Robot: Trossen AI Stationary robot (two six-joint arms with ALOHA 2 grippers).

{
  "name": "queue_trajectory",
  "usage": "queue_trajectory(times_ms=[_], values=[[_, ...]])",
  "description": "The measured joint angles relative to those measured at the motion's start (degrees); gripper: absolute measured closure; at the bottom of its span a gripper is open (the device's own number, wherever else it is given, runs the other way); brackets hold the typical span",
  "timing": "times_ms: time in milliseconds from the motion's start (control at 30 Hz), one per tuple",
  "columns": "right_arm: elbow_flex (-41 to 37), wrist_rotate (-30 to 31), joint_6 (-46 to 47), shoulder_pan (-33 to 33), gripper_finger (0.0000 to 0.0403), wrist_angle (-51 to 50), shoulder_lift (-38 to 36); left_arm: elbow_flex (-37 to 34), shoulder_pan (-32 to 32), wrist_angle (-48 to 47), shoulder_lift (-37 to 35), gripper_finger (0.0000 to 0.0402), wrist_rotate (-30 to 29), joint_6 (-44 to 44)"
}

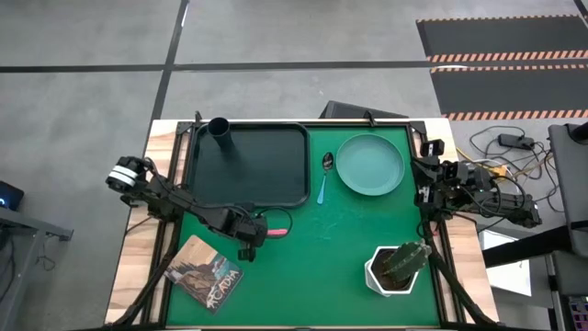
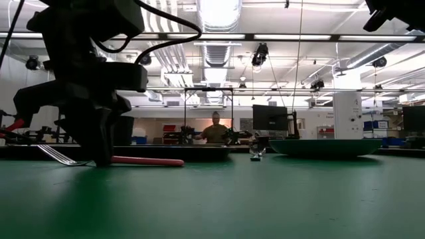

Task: Pick and place plate/cup/fork/spoon on tray
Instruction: Put the pink fork on the black serving tray to the bottom of the black cup

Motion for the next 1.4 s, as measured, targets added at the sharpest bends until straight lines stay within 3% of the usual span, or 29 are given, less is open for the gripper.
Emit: queue_trajectory(times_ms=[367, 767, 1033, 1400], values=[[0.00, 0.00, -0.04, 0.00, 0.0371, -0.02, 0.00, 10.28, -0.33, -6.21, -1.17, 0.0383, 2.19, 2.20], [0.00, 0.02, 0.00, 0.00, 0.0371, -0.32, 0.00, 23.43, -0.31, -12.35, -1.70, 0.0382, 1.25, 12.54], [0.00, 0.04, -0.07, 0.00, 0.0371, -0.42, 0.00, 29.41, 1.51, -19.84, -1.79, 0.0382, -6.05, 29.20], [-0.02, 0.04, -0.17, 0.00, 0.0371, -0.87, 0.00, 25.70, 12.37, -24.49, -1.79, 0.0382, -9.41, 55.86]])
